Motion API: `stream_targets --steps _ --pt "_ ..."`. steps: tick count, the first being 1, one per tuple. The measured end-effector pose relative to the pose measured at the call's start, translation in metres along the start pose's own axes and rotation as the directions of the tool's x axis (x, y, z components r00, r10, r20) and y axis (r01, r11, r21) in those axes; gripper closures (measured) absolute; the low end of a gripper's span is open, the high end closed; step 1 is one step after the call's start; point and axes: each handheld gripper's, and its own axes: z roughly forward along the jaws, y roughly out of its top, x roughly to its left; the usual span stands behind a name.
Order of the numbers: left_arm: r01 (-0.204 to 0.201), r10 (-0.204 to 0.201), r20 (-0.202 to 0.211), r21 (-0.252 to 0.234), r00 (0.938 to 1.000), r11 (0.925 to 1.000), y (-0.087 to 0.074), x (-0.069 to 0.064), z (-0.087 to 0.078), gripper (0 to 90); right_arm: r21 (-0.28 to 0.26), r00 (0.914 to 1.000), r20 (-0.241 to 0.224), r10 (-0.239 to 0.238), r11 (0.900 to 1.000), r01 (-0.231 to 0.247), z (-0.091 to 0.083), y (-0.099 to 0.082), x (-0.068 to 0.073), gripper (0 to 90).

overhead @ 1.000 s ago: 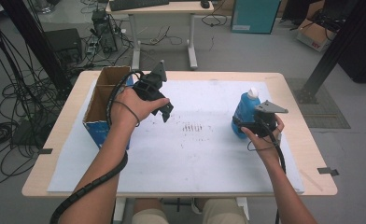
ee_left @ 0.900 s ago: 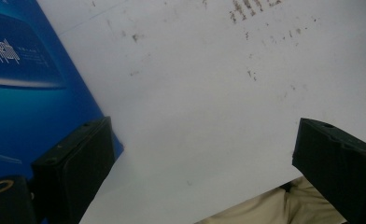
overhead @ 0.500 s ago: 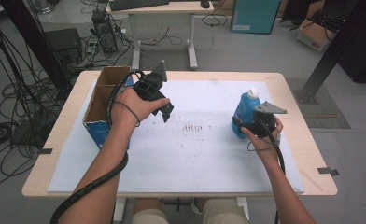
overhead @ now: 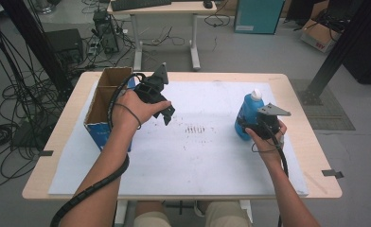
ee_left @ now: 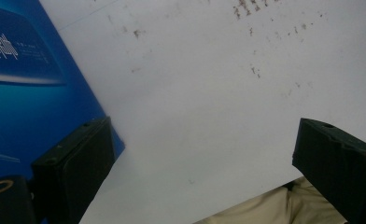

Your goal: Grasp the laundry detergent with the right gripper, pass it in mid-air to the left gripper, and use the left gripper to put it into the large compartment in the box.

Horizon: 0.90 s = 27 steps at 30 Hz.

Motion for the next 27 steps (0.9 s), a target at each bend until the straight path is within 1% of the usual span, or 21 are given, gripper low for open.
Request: stream_targets --steps 2,6,7,10,13,27 --pt "-0.002 0.002 -0.002 -0.003 1.0000 1.0000 0.0001 -0.0002 -0.0008 6.2 0.002 1.0000 0.002 0.007 1.0000 -0.007 -0.0001 -0.0003 0.0002 27.4" --pt "-0.001 0.001 -0.003 -0.004 1.0000 1.0000 0.0002 -0.0010 -0.0016 6.2 -0.002 0.9999 0.009 0.011 0.9999 -0.011 -0.0007 -0.0016 -0.0008 35.1" --pt "-0.002 0.002 -0.003 -0.002 1.0000 1.0000 0.0003 -0.0012 -0.0016 6.2 -0.004 0.9998 0.010 0.015 0.9999 -0.015 -0.0006 -0.0018 -0.0010 35.6" --pt "-0.003 0.003 -0.005 -0.005 1.0000 1.0000 0.0001 -0.0016 -0.0008 6.2 -0.007 0.9999 0.002 0.016 0.9998 -0.016 -0.0002 -0.0027 -0.0013 38.6" --pt "0.000 0.000 -0.003 -0.004 1.0000 1.0000 -0.0002 -0.0017 -0.0001 6.2 -0.008 0.9999 0.003 0.016 0.9998 -0.016 -0.0001 -0.0029 -0.0006 39.1" --pt "-0.009 0.008 -0.006 -0.011 0.9999 0.9999 -0.0005 -0.0032 -0.0034 6.2 -0.004 0.9999 0.010 0.014 0.9999 -0.014 -0.0003 -0.0026 0.0004 40.3"
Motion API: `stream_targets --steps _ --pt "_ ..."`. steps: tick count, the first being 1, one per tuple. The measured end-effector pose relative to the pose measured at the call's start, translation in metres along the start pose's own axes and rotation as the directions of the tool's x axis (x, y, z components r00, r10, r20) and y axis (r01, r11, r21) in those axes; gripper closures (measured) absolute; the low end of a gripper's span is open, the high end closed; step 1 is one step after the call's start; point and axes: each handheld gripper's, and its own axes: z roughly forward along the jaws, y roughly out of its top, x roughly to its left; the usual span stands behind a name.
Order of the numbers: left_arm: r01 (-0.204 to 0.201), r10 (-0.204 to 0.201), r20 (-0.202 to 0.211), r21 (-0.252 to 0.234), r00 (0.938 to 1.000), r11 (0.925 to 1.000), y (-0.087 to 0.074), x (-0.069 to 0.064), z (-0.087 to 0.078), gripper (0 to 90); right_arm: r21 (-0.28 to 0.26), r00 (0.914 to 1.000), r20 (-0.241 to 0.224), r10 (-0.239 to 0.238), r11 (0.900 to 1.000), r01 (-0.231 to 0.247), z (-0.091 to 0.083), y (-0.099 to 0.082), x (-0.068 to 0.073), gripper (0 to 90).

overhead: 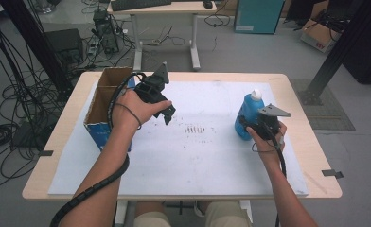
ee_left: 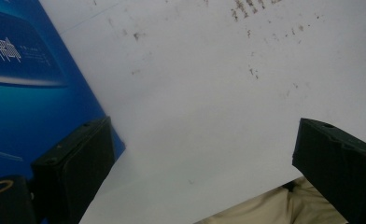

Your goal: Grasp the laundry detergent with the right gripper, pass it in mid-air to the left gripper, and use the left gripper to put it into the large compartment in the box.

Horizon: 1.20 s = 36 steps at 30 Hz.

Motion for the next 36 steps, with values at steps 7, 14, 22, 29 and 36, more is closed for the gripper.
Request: stream_targets --steps 7,14,22,29,36 --pt "0.000 0.000 0.002 -0.002 1.0000 1.0000 0.0001 -0.0001 -0.0009 6.2 -0.002 1.0000 -0.006 -0.002 1.0000 0.002 0.0000 -0.0001 -0.0008 40.6" --pt "-0.001 0.001 0.003 -0.001 1.0000 1.0000 -0.0005 -0.0001 -0.0004 6.2 -0.002 1.0000 -0.006 0.001 1.0000 -0.001 0.0000 -0.0002 -0.0007 40.9" --pt "-0.005 0.005 0.001 -0.003 1.0000 1.0000 -0.0004 -0.0002 -0.0016 6.2 -0.009 1.0000 -0.006 -0.001 1.0000 0.001 -0.0001 -0.0011 -0.0005 41.1" --pt "-0.007 0.007 0.001 -0.003 1.0000 1.0000 -0.0003 -0.0007 -0.0022 6.2 -0.015 1.0000 -0.006 -0.006 0.9999 0.006 -0.0002 -0.0020 -0.0007 41.1" --pt "-0.007 0.007 0.000 -0.006 1.0000 1.0000 -0.0006 -0.0007 -0.0026 6.2 -0.018 1.0000 -0.006 -0.002 0.9998 0.002 -0.0002 -0.0023 -0.0007 41.3"
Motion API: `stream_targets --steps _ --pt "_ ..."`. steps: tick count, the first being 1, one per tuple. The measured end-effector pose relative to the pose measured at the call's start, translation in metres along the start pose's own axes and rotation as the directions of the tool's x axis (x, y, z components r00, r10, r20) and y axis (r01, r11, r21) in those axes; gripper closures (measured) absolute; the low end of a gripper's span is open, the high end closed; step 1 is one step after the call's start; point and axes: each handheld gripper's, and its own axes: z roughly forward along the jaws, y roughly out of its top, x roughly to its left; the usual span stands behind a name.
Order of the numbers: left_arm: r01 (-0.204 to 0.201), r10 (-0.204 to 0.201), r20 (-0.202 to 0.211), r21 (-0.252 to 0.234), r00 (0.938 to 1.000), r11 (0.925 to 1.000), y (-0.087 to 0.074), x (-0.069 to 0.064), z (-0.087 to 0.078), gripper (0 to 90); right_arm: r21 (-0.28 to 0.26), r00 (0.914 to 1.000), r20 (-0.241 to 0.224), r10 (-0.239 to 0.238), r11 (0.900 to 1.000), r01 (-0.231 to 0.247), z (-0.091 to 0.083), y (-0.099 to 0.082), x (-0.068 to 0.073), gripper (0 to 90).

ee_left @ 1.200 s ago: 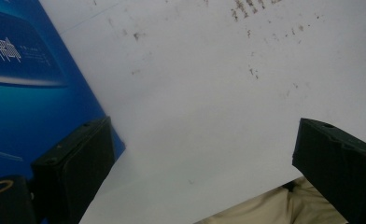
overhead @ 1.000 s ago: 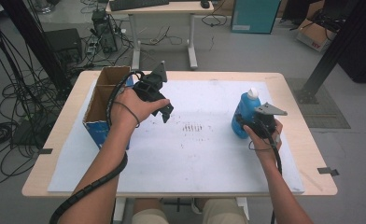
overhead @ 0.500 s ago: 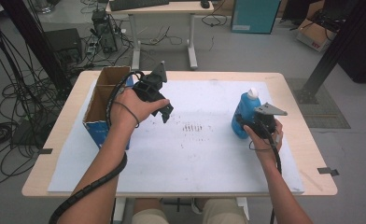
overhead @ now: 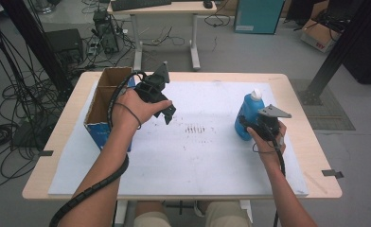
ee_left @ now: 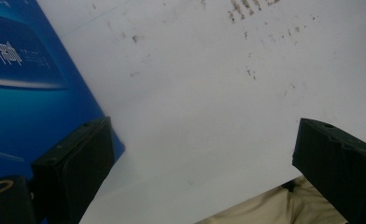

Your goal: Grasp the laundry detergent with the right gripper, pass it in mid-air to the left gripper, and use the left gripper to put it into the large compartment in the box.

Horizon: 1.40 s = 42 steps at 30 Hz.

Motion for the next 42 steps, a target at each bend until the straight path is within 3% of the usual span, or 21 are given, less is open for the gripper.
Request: stream_targets --steps 42 --pt "-0.004 0.004 -0.007 -0.006 1.0000 1.0000 0.0009 -0.0025 -0.0015 6.2 -0.007 0.9999 -0.006 0.014 0.9999 -0.014 -0.0001 -0.0009 -0.0006 44.2"
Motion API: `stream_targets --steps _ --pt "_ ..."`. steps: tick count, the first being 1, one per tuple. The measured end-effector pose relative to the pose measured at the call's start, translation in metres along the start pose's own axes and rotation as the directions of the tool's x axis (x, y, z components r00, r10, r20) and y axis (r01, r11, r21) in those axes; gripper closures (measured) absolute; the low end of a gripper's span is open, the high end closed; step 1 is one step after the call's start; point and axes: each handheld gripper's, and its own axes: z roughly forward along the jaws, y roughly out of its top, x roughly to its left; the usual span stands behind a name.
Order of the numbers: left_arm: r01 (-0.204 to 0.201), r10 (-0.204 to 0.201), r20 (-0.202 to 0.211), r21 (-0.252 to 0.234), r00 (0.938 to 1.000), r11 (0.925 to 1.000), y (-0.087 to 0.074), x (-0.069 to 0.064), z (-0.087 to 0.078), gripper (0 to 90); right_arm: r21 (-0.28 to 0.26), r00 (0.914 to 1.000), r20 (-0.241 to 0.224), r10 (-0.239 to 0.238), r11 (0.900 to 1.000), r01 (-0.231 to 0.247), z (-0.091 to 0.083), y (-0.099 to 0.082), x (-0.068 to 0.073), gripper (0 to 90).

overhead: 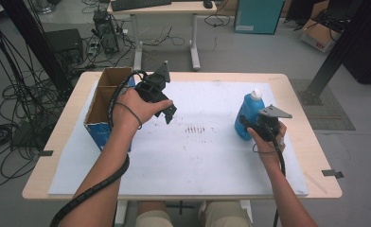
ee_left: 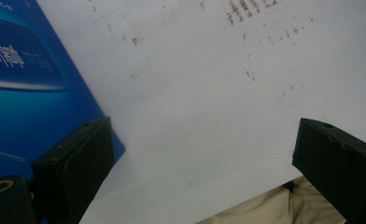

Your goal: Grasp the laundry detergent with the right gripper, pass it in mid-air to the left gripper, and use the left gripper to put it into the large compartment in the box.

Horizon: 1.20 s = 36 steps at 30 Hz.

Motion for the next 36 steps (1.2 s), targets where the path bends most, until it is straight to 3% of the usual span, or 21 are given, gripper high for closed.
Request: stream_targets --steps 36 --pt "-0.012 0.012 -0.009 -0.002 0.9999 0.9999 -0.0019 -0.0029 -0.0005 6.2 -0.002 1.0000 -0.001 -0.001 1.0000 0.001 0.0000 -0.0003 -0.0001 44.1"
